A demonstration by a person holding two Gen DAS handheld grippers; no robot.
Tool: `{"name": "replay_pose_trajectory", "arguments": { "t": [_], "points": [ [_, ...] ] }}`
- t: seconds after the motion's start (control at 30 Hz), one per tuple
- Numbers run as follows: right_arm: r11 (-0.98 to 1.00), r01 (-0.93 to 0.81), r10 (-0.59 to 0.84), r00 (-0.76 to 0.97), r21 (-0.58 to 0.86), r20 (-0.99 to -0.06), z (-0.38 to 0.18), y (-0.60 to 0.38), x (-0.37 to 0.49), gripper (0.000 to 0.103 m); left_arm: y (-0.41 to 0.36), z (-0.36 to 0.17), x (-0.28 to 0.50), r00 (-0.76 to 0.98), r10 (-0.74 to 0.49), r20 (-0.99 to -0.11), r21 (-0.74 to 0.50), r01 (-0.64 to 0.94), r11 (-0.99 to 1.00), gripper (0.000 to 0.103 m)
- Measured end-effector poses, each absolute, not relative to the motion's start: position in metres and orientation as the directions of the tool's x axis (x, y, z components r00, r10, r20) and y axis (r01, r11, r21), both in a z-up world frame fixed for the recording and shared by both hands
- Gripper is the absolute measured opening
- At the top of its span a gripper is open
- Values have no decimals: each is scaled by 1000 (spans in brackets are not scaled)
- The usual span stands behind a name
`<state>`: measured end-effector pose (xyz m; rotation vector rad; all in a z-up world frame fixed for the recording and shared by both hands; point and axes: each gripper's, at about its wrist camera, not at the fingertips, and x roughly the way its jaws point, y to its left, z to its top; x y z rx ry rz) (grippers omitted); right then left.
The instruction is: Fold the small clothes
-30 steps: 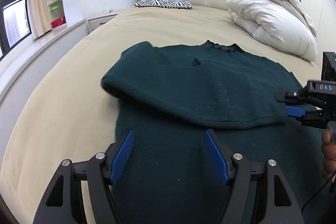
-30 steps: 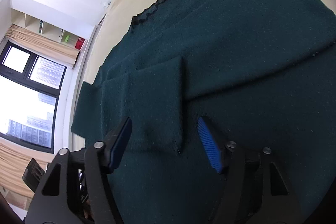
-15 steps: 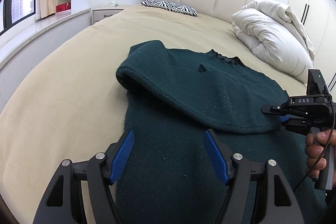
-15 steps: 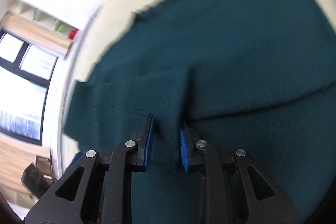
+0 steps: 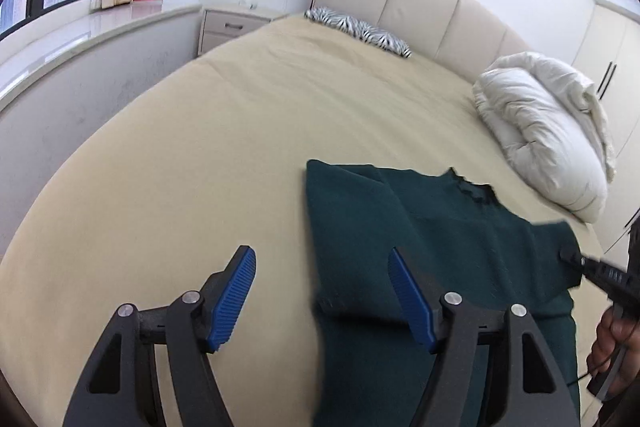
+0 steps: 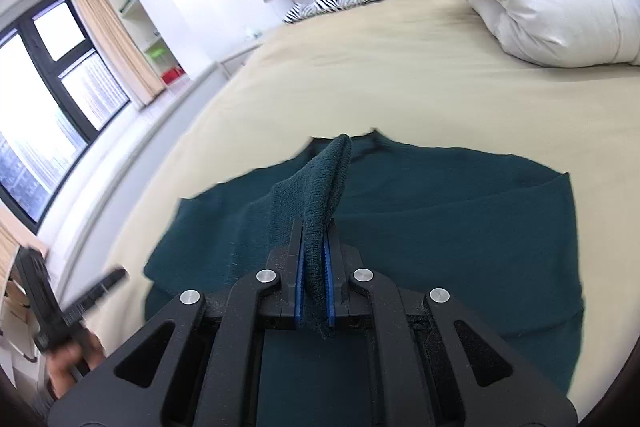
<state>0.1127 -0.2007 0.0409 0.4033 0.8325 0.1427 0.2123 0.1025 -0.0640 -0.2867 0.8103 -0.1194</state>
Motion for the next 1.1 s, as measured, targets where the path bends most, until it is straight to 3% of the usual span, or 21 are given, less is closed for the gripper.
{"name": "replay_pose_trajectory", "arguments": {
  "t": [0.13, 0.27, 0.43, 0.5, 0.6, 0.73, 0.97, 1.1],
  "points": [
    [916, 87, 255, 628, 391, -735, 5, -219, 123, 7, 101, -77, 259, 628, -201, -752, -278, -25, 960, 71],
    [911, 58, 260, 687, 408, -679, 5, -223, 117, 7, 84, -89, 286, 584, -198, -787, -240, 6, 971, 69],
    [952, 40, 183, 718, 302, -672, -1, -215, 111, 7, 70, -105, 301, 554, -195, -809, -225, 15, 974, 19],
    [958, 40, 172, 710, 282, -683, -6, -212, 111, 7, 71, -107, 301, 566, -186, -803, -219, 9, 976, 11],
    [947, 87, 180, 651, 308, -737, -30, -216, 121, 7, 78, -106, 296, 586, -193, -787, -242, -5, 970, 9],
    [882, 173, 217, 676, 438, -705, -36, -241, 117, 6, 88, -109, 294, 606, -199, -770, -271, -27, 962, 9],
    [886, 201, 213, 624, 417, -752, -64, -242, 131, 5, 84, -118, 298, 616, -183, -766, -253, -27, 967, 9],
    [874, 227, 214, 614, 430, -760, -58, -241, 129, 5, 86, -108, 293, 608, -183, -772, -250, -25, 968, 15]
  ]
}}
